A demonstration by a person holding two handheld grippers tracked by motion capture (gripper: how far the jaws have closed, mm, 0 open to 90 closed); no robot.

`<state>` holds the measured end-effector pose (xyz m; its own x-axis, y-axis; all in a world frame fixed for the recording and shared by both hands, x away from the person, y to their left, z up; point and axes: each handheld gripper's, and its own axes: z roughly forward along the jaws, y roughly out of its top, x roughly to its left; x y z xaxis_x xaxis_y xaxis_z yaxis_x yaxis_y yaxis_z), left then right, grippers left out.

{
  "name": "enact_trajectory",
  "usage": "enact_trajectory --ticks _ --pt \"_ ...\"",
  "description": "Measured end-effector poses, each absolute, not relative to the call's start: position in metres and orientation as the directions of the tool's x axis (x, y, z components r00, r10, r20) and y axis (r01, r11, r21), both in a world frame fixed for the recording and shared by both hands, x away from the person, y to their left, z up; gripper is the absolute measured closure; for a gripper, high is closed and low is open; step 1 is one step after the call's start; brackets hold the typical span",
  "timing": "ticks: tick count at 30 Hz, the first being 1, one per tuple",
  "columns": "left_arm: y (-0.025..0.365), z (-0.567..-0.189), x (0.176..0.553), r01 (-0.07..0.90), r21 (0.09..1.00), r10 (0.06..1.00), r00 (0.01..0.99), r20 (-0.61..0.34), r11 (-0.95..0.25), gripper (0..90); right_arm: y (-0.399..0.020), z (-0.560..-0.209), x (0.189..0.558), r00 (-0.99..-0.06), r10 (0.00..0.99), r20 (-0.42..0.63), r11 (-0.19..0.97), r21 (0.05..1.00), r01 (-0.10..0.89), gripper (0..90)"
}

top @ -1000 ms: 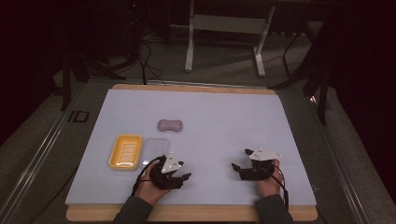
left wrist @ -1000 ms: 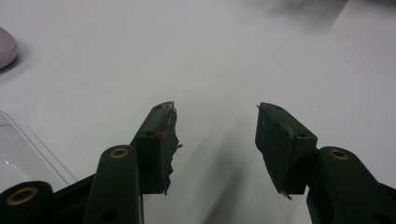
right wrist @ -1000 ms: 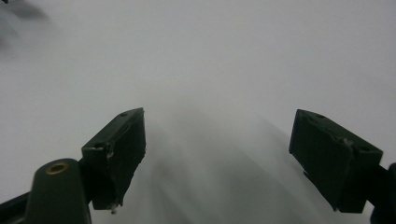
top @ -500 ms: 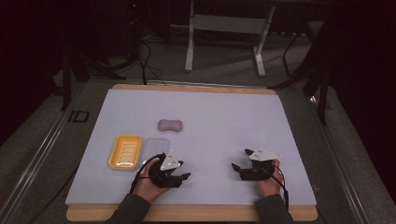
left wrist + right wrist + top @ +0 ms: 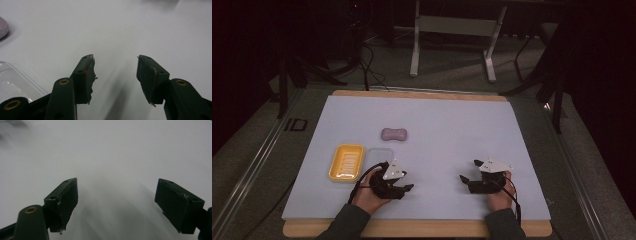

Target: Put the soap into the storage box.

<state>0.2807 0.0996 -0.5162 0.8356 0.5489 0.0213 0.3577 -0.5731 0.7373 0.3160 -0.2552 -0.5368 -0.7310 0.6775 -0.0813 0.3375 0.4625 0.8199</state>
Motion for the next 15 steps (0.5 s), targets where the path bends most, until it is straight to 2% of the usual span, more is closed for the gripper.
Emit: enact_trajectory --ticks 15 --pt "0.101 -0.504 0.293 0.338 0.73 0.539 0.841 0.05 -0.594 47.5 -0.256 -0.537 0.316 -0.733 0.676 -0.079 0.46 0.821 0.337 18.3"
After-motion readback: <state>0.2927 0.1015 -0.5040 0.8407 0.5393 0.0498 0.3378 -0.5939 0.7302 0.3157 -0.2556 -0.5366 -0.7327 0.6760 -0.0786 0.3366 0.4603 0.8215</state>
